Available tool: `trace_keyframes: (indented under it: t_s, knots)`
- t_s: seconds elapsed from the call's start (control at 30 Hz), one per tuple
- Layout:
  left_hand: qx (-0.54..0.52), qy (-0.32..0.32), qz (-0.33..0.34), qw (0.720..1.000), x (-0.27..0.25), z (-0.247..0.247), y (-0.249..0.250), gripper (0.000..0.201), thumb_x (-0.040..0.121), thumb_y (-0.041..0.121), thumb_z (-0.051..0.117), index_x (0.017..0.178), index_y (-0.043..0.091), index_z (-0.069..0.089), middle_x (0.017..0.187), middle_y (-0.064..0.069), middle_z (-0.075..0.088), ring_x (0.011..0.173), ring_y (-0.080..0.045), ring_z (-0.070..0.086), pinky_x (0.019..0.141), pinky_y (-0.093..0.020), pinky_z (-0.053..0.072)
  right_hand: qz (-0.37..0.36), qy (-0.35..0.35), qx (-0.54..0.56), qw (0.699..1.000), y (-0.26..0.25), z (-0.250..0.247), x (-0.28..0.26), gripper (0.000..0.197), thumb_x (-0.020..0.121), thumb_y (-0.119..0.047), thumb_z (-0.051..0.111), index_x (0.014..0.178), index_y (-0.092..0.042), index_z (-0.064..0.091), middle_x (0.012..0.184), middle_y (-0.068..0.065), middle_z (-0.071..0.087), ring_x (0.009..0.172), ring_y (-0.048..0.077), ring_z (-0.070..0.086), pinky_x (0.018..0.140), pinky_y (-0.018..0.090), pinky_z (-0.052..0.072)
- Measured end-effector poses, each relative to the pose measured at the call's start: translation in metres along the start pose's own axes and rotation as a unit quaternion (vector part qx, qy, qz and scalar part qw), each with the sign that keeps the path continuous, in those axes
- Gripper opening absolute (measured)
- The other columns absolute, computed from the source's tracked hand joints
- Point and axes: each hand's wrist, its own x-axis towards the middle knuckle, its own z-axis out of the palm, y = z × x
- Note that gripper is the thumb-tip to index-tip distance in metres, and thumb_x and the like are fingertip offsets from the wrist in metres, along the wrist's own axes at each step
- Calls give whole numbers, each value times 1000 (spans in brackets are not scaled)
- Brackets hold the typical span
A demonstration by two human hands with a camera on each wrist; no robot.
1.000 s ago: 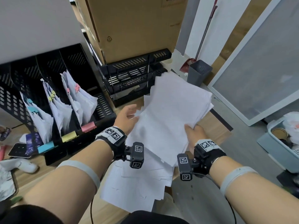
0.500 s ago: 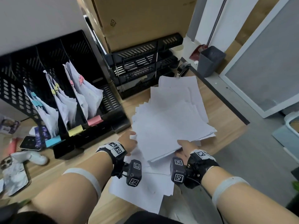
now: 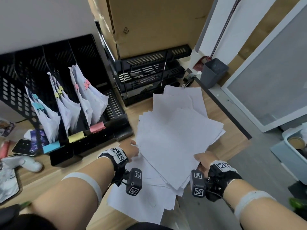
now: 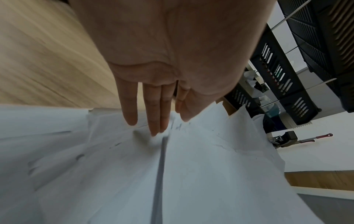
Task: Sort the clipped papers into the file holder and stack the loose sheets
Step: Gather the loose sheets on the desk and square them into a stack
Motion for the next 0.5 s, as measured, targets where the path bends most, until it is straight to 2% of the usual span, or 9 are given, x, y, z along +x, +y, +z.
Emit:
trace_keyframes:
  t_s: [0.03,0.1,0.13,0.17,0.23,0.3,0.37,0.43,0.5]
  knots:
    - [-1,3,3,1000,1,1,3,30,91,9,55,118,19,49,116,-18,70,98,-25,70,67,-33,51,-2,37,15,999,3,-6,2,8,89,-13,59,88,-5,58,92,16,66,77,26,61,68,30,54]
    - [10,9,16,1000,3,4,10,26,92,10,54,117,18,49,111,-18,71,89,-24,68,65,-32,49,-16,45,-22,999,-3,-19,-3,13,87,-19,60,89,-7,66,80,9,68,68,26,63,58,28,48]
    - [11,14,21,1000,6,5,12,25,92,11,55,116,18,50,106,-17,71,87,-24,66,67,-32,49,-31,53,-33,998,-9,-25,-5,14,87,-22,59,91,-10,67,78,6,68,66,25,62,57,27,46]
    - [12,16,25,999,10,7,14,25,92,12,55,116,17,50,100,-16,70,86,-25,65,67,-33,49,-47,55,-13,997,-15,-32,-4,17,88,-23,58,97,-12,68,83,5,69,72,26,64,63,28,47]
    - [11,14,28,999,15,12,21,26,93,11,55,118,14,51,93,-14,65,82,-26,62,63,-30,45,-100,78,-13,992,-31,-39,-3,31,92,-19,56,122,-11,62,111,10,69,100,31,64,84,29,45]
    - [15,12,30,999,19,15,27,28,94,10,55,121,10,51,95,-14,63,80,-24,60,60,-29,43,-129,88,-45,987,-49,-45,4,40,94,-15,53,134,-9,53,128,12,62,117,30,58,90,25,37]
    - [29,24,35,999,24,19,32,40,92,12,58,131,10,49,113,-13,64,89,-25,62,67,-29,47,-140,75,-79,984,-65,-48,18,42,95,-15,52,137,-7,47,134,12,58,121,30,55,90,25,36]
    - [63,63,46,995,26,22,35,50,90,16,61,137,12,46,131,-10,59,105,-28,63,81,-30,51,-131,60,-128,981,-80,-48,35,44,95,-17,51,136,-6,44,135,13,55,120,31,54,93,28,39]
    - [86,99,47,990,26,24,38,59,85,19,63,140,13,44,138,-11,54,117,-31,59,97,-38,52,-117,33,-181,976,-91,-45,54,45,93,-20,51,135,-8,42,134,14,54,114,31,55,94,33,42]
